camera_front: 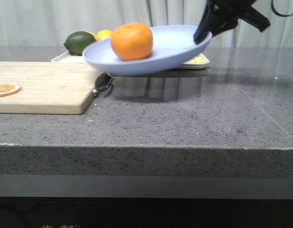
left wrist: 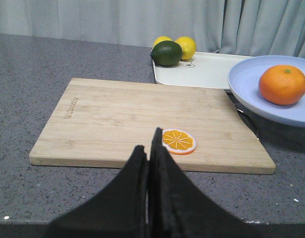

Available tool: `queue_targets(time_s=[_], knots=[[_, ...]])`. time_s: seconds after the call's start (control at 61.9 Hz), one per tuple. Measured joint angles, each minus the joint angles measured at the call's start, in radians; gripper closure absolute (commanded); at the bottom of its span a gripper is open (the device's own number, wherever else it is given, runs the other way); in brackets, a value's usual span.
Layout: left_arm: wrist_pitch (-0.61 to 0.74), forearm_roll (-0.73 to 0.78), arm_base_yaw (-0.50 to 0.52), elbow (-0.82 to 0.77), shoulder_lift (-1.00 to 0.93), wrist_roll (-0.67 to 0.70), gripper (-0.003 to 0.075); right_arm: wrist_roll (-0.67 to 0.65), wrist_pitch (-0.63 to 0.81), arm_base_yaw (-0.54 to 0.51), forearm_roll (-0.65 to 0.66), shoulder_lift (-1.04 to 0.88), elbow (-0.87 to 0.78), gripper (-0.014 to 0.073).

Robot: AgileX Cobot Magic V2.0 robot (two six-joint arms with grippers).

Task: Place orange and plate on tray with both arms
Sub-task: 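Lift the plate with the orange using the right gripper toward the white tray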

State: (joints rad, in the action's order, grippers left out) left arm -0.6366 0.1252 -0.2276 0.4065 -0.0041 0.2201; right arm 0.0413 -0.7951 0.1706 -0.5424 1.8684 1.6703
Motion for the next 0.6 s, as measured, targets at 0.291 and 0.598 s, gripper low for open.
queue_targets(time_s=[0.291,0.598], knots=[[0.000,0.000,0.000,0.000,0.000,0.000,0.0738,-0.148,-0.108,0.000,0.000,0.269,0.464,0.0697],[0.000,0.000,0.000,0.000,0.000,0.000,0.0738,-0.355,-0.132,0.000,0.000,0.595,0.886,0.0697]])
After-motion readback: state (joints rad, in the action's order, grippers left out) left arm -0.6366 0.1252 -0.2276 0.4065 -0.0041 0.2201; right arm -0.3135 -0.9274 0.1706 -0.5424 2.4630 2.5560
